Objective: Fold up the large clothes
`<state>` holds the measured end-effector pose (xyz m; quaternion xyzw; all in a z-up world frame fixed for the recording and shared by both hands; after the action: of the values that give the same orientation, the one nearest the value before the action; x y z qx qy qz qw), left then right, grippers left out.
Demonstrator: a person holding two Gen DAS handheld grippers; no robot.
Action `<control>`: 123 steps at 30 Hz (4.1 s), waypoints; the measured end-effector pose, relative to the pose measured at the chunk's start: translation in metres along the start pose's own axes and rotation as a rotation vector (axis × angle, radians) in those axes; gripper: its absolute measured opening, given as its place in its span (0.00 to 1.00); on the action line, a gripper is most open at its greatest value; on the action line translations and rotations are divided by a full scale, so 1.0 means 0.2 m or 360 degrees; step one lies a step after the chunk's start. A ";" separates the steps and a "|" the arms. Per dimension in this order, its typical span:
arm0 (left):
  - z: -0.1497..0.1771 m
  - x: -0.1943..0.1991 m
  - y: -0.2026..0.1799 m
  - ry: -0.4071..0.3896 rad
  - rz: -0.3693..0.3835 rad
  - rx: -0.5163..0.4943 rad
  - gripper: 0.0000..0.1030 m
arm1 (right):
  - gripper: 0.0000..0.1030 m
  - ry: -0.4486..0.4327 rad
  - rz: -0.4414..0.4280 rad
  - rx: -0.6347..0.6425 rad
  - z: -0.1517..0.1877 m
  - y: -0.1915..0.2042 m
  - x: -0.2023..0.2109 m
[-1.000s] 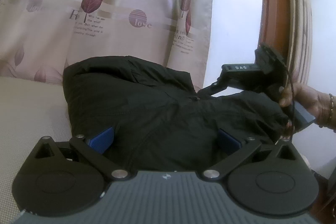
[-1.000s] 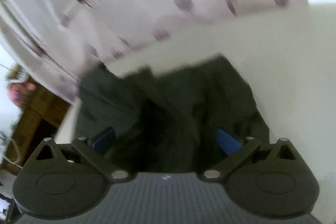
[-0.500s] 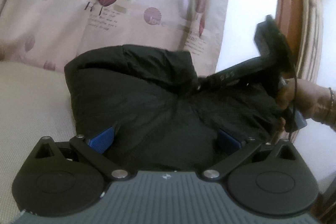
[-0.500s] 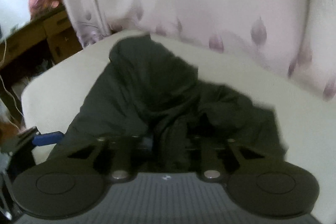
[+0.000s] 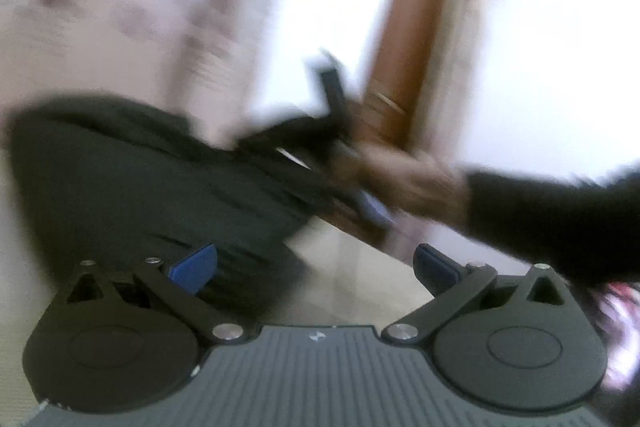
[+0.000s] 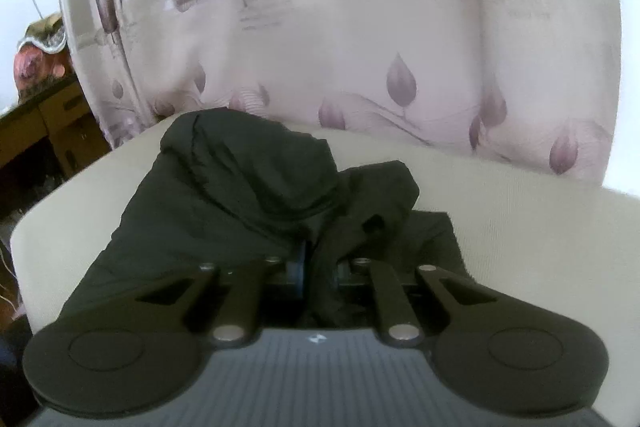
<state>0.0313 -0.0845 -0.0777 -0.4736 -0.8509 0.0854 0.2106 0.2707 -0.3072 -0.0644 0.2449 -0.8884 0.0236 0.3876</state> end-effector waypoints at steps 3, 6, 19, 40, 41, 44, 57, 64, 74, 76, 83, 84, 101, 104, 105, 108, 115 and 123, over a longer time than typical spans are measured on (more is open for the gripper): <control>0.08 -0.22 -0.06 0.0106 -0.0007 -0.0083 1.00 | 0.11 -0.0011 -0.0003 0.0058 -0.04 0.07 0.01; 0.13 -0.43 -0.03 0.0195 -0.0192 -0.0118 1.00 | 0.11 -0.0003 0.0035 0.0133 -0.11 0.11 0.01; 0.29 -0.42 0.27 0.0368 -0.0788 0.0136 1.00 | 0.07 0.0177 0.0168 0.0148 0.06 -0.04 -0.16; 0.23 0.39 0.33 0.0231 -0.0918 0.0103 1.00 | 0.25 -0.0035 -0.0585 -0.0791 0.42 0.06 -0.17; 0.18 0.43 0.29 0.0148 -0.0898 0.0074 1.00 | 0.32 -0.0078 -0.0629 -0.0868 0.42 0.03 -0.13; -0.05 0.50 0.28 -0.0099 -0.0829 0.0062 1.00 | 0.83 -0.0141 -0.0666 -0.0973 0.42 -0.03 -0.04; -0.32 -0.16 0.82 0.0240 -0.0091 0.0386 0.99 | 0.97 -0.0030 -0.0948 -0.1182 0.32 0.09 -0.15; -0.24 -0.30 0.70 0.0233 0.0076 0.0257 0.99 | 0.98 0.0014 -0.0949 -0.1001 0.15 0.19 -0.21; -0.13 -0.35 0.58 0.0182 -0.0157 -0.0034 1.00 | 0.32 0.0116 -0.0441 -0.0413 0.13 0.30 -0.28; -0.13 -0.28 0.53 0.0130 -0.0284 -0.0136 1.00 | 0.21 0.0068 -0.0295 -0.0130 0.10 0.40 -0.22; -0.22 0.00 0.37 -0.0075 -0.0537 -0.0445 1.00 | 0.11 -0.0156 -0.0181 0.0187 -0.04 0.49 0.07; -0.22 0.02 0.35 -0.0079 -0.0535 -0.0448 1.00 | 0.10 -0.0168 -0.0156 0.0197 -0.05 0.48 0.10; -0.06 -0.17 0.56 0.0099 -0.0469 -0.0163 1.00 | 0.14 -0.0179 -0.0462 -0.0820 0.32 -0.15 0.13; -0.04 -0.16 0.54 0.0096 -0.0468 -0.0172 1.00 | 0.19 -0.0346 -0.0337 -0.0636 0.20 -0.05 0.23; -0.05 -0.17 0.54 0.0092 -0.0468 -0.0175 1.00 | 0.19 -0.0384 -0.0330 -0.0573 0.15 -0.02 0.26; -0.04 -0.17 0.53 0.0086 -0.0472 -0.0199 1.00 | 0.33 -0.0253 -0.0426 -0.0499 0.03 0.10 0.18; -0.01 -0.15 0.52 0.0084 -0.0476 -0.0232 1.00 | 0.24 0.0037 -0.0365 -0.0349 -0.03 0.24 -0.23; -0.11 0.02 0.43 0.0019 -0.0511 -0.0315 1.00 | 0.09 -0.0252 -0.0277 -0.0096 -0.13 0.26 0.14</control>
<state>0.1051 -0.0369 -0.0863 -0.3507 -0.9185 -0.0364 0.1790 0.2482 -0.2677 -0.0192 0.3106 -0.8919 -0.0563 0.3240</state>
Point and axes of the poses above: each gripper's, at about its wrist camera, not at the fingertips, and x roughly against the way its jaws point, y to its left, z to its underside, the point moved 6 cm from there along -x, roughly the way its jaws point, and after that the axes turned 7 degrees about y, right-handed, at the moved point
